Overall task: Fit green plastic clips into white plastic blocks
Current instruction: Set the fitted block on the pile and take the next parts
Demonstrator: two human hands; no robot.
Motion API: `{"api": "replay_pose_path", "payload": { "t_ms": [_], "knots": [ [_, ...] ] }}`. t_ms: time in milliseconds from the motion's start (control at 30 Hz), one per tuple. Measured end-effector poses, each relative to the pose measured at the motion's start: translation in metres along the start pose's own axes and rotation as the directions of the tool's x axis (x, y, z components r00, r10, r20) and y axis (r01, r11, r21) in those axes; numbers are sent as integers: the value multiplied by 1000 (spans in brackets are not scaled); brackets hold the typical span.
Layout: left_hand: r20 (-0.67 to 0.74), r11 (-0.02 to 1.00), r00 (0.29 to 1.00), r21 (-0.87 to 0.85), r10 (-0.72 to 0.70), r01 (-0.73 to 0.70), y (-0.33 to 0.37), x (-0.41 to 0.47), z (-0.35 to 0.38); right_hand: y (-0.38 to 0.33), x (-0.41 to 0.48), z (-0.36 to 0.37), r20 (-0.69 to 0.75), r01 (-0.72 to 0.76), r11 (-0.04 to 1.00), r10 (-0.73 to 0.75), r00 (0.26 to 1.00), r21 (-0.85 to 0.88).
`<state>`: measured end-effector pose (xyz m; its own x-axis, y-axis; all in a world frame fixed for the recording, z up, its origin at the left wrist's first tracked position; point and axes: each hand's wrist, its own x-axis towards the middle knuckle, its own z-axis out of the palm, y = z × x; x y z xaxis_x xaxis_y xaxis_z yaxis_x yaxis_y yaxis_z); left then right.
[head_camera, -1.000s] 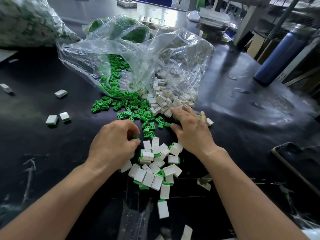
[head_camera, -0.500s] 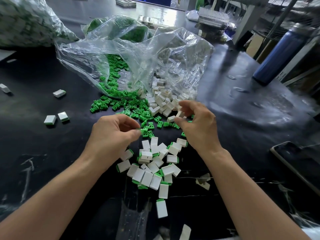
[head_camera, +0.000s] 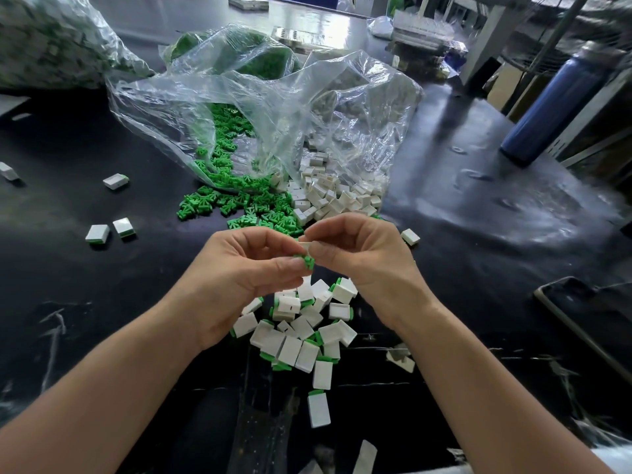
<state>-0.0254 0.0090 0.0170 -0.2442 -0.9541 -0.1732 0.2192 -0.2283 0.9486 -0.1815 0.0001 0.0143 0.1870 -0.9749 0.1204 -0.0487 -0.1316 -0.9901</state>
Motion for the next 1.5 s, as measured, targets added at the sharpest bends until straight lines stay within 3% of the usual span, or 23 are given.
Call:
{"api": "replay_pose_path", "payload": {
  "t_ms": [300,433,567,900,1000,1167,1333,1500],
  "knots": [
    [-90,998,996,-57,-28,23,-1,4,-1,-5,-6,5,42,29,988,-22,999,-152],
    [-108,999,994,-43,-25,21,-2,5,-2,-2,-7,9,-28,119,930,-137,990,-347],
    [-92,1000,996,-11,-17,16,-3,4,-3,-2,-7,11,-56,132,903,-169,984,-410],
    [-137,997,989,-49,50,-58,-3,4,-1,-7,-5,2,-74,-52,998,49,996,-30],
    [-142,992,989,-116,31,-47,-7,5,1,-4,-6,6,-60,-41,994,36,998,-97],
    [-241,992,967,-77,82,-104,-10,9,-2,-1,-4,2,-80,-30,957,7,997,-287],
    [-234,991,969,-81,83,-104,-11,11,-7,-9,-10,0,184,-48,892,145,972,-450],
    [-223,991,970,-67,95,-112,-9,11,-7,-16,-18,9,403,173,748,136,905,-641]
  ]
}}
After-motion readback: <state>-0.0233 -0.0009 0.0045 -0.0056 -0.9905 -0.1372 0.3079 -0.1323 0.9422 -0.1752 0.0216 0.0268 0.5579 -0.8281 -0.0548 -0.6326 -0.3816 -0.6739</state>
